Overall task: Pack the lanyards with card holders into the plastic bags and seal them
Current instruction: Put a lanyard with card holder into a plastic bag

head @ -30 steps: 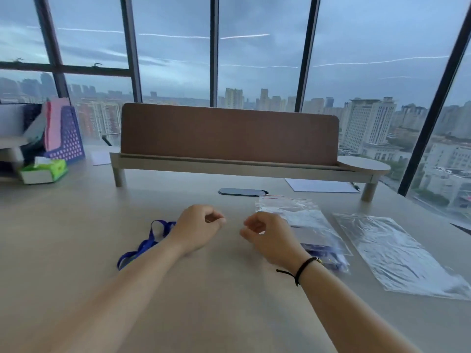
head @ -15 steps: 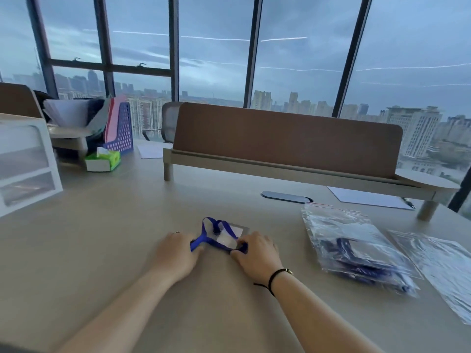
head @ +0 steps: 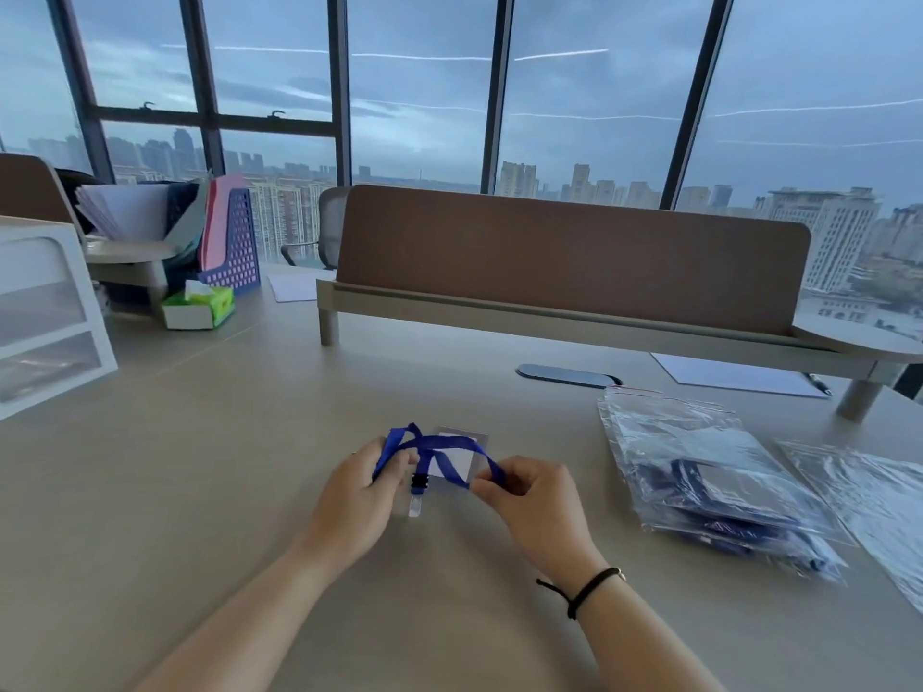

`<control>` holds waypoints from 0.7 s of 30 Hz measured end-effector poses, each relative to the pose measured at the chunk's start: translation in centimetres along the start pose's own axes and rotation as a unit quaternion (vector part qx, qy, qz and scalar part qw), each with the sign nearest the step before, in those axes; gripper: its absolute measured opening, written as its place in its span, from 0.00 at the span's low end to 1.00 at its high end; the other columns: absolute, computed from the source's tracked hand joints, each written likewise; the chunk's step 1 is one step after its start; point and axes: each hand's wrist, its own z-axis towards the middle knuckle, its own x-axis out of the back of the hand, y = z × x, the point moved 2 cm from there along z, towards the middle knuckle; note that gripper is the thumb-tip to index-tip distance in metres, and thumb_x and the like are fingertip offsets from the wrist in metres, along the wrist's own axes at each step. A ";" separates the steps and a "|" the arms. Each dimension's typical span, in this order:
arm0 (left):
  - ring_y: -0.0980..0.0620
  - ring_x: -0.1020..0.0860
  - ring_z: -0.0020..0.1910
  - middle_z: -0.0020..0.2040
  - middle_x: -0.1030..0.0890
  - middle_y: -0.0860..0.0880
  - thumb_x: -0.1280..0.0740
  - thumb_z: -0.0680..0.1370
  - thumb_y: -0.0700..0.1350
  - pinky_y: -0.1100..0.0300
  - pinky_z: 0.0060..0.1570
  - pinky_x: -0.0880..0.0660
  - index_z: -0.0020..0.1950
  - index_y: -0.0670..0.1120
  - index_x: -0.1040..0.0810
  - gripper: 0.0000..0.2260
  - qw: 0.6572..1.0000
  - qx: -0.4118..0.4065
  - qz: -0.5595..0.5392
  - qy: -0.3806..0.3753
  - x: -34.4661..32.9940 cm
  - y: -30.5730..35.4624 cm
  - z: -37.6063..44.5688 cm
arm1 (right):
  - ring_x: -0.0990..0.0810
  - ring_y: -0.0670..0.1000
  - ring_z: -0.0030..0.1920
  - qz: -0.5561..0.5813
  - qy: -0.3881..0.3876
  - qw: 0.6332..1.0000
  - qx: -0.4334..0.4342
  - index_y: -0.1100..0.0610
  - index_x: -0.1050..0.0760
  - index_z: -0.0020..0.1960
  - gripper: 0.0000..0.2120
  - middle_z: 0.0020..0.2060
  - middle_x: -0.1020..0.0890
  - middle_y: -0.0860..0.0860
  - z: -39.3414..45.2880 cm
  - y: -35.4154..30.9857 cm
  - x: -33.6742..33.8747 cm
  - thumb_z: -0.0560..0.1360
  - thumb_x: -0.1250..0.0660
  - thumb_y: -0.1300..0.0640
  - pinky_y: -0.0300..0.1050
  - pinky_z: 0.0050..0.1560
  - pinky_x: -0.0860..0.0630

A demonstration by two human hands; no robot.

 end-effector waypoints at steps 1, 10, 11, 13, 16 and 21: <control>0.66 0.22 0.39 0.44 0.20 0.53 0.39 0.83 0.41 0.72 0.39 0.28 0.47 0.51 0.20 0.11 1.000 -0.007 -0.018 -0.004 -0.2 0.5 -0.3 | 0.26 0.41 0.30 0.008 -0.007 1.000 -0.005 0.54 0.18 0.38 0.04 0.30 0.19 0.45 -0.2 -0.2 -0.2 0.71 0.25 0.56 0.36 0.36 0.28; 0.56 0.20 0.43 0.51 0.18 0.56 0.38 0.79 0.47 0.61 0.50 0.25 0.66 0.48 0.24 0.16 0.974 -0.060 -0.152 -0.156 -0.7 4.8 -1.3 | 0.21 0.40 0.58 0.062 -0.135 0.987 0.066 0.43 0.30 0.65 0.33 0.57 0.20 0.40 -1.1 -1.8 -0.9 0.64 0.20 0.52 0.42 0.57 0.23; 0.54 0.19 0.52 0.57 0.17 0.56 0.39 0.79 0.47 0.56 0.57 0.25 0.60 0.41 0.21 0.15 0.968 -0.068 -0.152 -0.186 -1.1 5.8 -1.3 | 0.19 0.42 0.54 0.098 -0.164 0.979 0.069 0.46 0.26 0.61 0.25 0.53 0.17 0.42 -1.2 -2.0 -0.9 0.67 0.22 0.58 0.41 0.54 0.22; 0.50 0.21 0.63 0.65 0.20 0.52 0.41 0.80 0.46 0.51 0.62 0.26 0.48 0.38 0.20 0.14 0.953 -0.055 -0.186 -0.235 -1.9 7.3 -1.3 | 0.17 0.43 0.43 0.129 -0.196 0.970 0.057 0.47 0.20 0.49 0.12 0.42 0.15 0.46 -1.6 -2.5 -0.8 0.72 0.28 0.64 0.36 0.45 0.25; 0.47 0.22 0.65 0.63 0.18 0.44 0.39 0.79 0.44 0.46 0.65 0.26 0.43 0.42 0.18 0.13 0.910 0.000 -0.338 -0.241 -2.4 9.3 -0.7 | 0.23 0.51 0.35 0.149 -0.186 0.971 0.014 0.55 0.20 0.38 0.07 0.36 0.19 0.61 -1.4 -2.2 -0.5 0.75 0.31 0.59 0.43 0.40 0.27; 0.37 0.18 0.58 0.56 0.17 0.38 0.41 0.81 0.46 0.39 0.64 0.26 0.41 0.43 0.17 0.16 0.800 0.097 -0.576 -0.140 -1.5 8.5 1.9 | 0.20 0.56 0.41 0.253 -0.189 0.947 -0.062 0.52 0.21 0.32 0.15 0.33 0.20 0.53 -0.8 -1.7 0.1 0.78 0.32 0.57 0.56 0.58 0.22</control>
